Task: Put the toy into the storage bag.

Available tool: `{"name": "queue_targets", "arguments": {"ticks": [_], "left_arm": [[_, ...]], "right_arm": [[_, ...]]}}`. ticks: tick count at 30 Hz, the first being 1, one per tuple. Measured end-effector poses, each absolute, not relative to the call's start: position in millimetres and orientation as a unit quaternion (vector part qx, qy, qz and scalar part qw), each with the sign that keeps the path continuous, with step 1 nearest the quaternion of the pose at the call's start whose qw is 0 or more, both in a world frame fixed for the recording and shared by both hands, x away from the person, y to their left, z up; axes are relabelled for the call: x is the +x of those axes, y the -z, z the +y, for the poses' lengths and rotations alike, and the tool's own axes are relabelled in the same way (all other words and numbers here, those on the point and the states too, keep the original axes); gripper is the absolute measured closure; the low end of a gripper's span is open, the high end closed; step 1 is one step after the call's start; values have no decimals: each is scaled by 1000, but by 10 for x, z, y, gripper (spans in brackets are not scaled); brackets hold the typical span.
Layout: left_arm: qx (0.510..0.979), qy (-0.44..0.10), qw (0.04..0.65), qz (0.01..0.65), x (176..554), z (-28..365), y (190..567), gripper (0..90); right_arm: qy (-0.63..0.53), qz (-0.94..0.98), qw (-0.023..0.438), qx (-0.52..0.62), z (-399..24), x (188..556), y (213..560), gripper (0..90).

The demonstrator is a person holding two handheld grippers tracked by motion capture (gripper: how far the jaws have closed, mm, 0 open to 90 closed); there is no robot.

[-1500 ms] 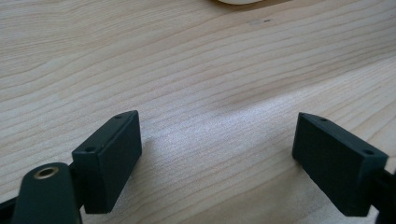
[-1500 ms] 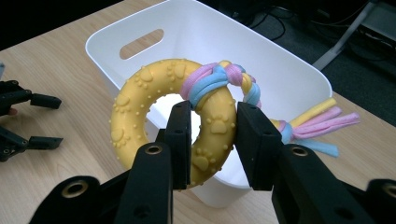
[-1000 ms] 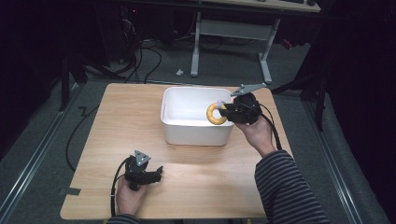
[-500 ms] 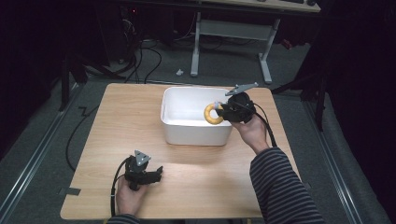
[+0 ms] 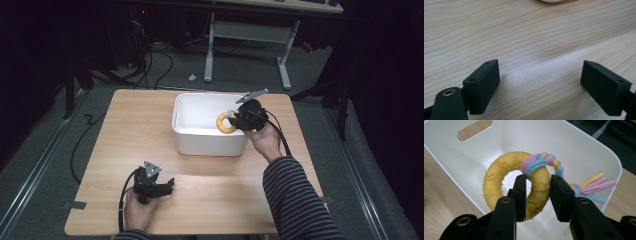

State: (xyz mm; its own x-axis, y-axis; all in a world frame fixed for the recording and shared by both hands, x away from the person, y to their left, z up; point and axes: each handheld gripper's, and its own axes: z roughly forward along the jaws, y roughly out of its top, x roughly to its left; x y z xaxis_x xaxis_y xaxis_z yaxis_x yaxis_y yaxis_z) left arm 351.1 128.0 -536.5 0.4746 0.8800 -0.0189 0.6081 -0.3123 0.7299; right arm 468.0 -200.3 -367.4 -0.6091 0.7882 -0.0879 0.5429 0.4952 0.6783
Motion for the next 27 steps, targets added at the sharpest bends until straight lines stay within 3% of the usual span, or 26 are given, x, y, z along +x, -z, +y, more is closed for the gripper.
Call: {"name": "queue_targets", "arguments": {"ticks": [27], "left_arm": [[786, -197, 346, 474, 3508, 1282, 5366, 161]], "right_arm": [[-267, 865, 169, 390, -1841, 4766, 3865, 674]]}}
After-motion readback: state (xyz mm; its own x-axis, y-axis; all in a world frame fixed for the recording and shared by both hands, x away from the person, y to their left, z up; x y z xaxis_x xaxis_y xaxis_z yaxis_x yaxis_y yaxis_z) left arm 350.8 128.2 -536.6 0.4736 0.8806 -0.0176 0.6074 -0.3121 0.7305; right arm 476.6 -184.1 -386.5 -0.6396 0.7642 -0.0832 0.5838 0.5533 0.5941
